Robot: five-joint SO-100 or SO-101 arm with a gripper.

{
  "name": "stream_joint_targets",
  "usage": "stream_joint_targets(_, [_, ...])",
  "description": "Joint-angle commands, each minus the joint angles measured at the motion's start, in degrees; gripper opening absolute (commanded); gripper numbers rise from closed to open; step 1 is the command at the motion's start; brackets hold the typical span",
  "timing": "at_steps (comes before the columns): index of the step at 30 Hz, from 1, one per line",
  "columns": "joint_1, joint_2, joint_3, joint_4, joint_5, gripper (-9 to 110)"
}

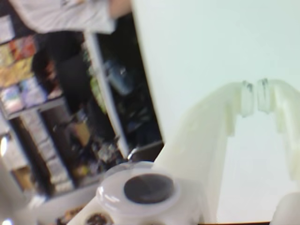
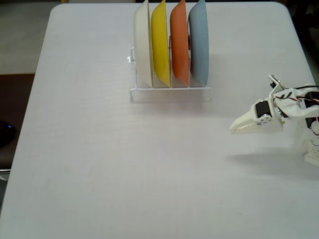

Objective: Can you put the plate away?

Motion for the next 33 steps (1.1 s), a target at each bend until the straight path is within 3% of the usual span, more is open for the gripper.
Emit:
stream_joint_targets(1, [0.97, 1.05, -0.44, 1.49, 0.62, 0])
stream_joint_targets(13, [2.55, 1.14, 4.39, -1.58, -2.90, 0])
stream_joint_targets(33, [3.87, 1.23, 4.48, 3.96, -3.60, 0])
